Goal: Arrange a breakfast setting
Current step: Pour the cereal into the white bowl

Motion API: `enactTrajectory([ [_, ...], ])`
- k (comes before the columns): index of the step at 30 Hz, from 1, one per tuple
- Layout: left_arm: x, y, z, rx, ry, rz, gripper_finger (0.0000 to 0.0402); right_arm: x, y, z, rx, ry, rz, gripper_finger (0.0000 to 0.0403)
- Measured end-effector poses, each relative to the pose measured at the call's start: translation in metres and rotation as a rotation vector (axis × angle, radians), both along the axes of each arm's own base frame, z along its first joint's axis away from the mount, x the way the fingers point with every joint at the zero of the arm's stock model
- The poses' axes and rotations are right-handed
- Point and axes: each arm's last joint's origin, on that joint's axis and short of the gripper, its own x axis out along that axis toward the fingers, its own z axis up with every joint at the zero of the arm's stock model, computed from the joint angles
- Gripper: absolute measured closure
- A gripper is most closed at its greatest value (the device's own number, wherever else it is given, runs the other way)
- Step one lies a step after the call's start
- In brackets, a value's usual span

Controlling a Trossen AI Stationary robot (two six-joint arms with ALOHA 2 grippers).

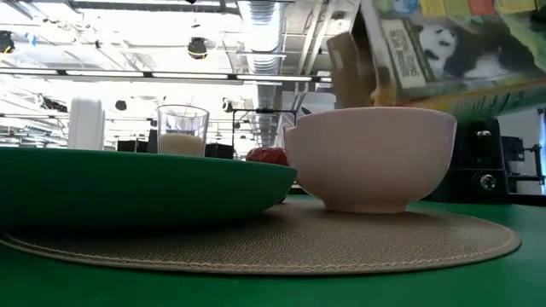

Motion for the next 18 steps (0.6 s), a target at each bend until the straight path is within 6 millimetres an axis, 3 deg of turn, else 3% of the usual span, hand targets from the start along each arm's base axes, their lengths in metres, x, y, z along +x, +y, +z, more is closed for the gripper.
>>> enactTrajectory([
  [12,0.0,0.0001,0.0,0.005,0.003,-0.004,0.024,-0.0062,0.0002,0.007,0.008,0.005,-0.004,0.0157],
  [18,0.0008,0.0019,0.0,0.004,0.003,0.003,0.024,0.0022,-0.0001,0.0073,0.001,0.043,-0.001,0.0158],
])
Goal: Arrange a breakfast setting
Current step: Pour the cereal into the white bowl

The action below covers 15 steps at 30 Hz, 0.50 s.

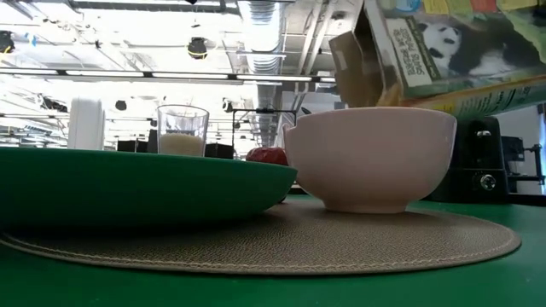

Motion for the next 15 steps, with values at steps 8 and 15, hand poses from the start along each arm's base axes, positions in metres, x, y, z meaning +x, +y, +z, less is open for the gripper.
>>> enactTrajectory([
  [8,0.001,0.001,0.0,0.0,0.0,0.004,0.024,0.013,0.0,0.002,-0.01,0.042,0.006,0.0158],
  [15,0.001,0.001,0.0,0.001,0.001,0.004,0.024,0.005,0.0,0.018,-0.011,0.011,0.004,0.0158],
])
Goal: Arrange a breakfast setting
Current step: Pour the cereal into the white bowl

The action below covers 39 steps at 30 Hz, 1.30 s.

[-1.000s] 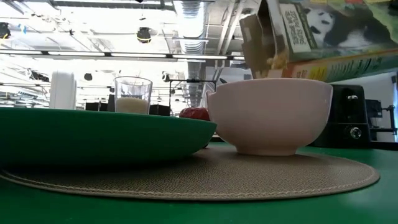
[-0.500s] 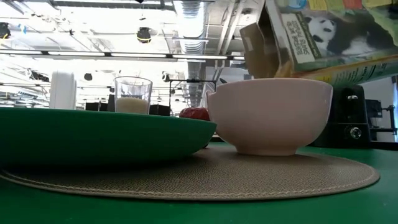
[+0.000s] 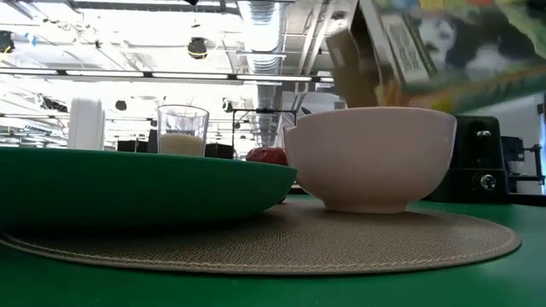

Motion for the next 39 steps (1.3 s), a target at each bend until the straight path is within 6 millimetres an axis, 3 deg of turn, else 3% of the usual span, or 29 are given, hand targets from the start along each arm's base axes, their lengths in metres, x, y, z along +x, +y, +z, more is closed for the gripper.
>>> enactTrajectory([
  [10,0.0,0.0,0.0,0.0,0.0,0.0,0.024,-0.001,0.0,0.006,0.0,0.016,-0.005,0.016],
  [26,0.0,0.0,0.0,-0.003,0.002,-0.007,0.024,0.025,-0.001,0.006,-0.035,0.097,0.021,0.0161],
  [39,0.0,0.0,0.0,-0.001,0.006,-0.008,0.024,0.029,-0.001,0.029,-0.045,0.138,0.032,0.0162],
])
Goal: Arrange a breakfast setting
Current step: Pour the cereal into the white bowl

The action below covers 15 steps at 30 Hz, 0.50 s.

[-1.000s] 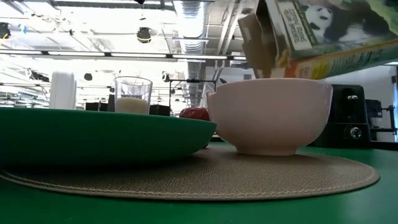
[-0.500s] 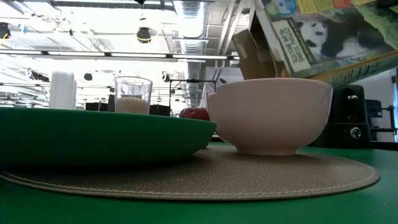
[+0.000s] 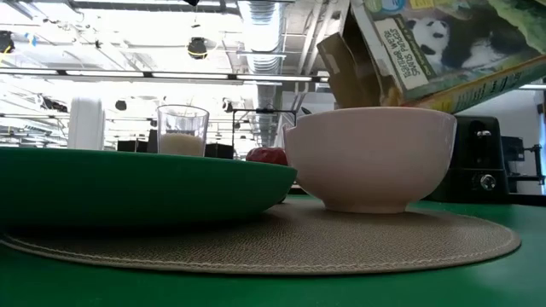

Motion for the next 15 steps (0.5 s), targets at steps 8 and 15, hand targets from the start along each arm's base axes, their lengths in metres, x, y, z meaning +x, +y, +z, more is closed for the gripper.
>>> enactTrajectory([
  [8,0.0,0.0,0.0,0.0,0.0,0.0,0.024,0.009,0.0,0.006,-0.012,0.045,0.012,0.0162],
  [15,0.0,0.0,0.0,0.0,0.0,0.0,0.024,0.017,-0.001,0.016,-0.021,0.076,0.021,0.0163],
])
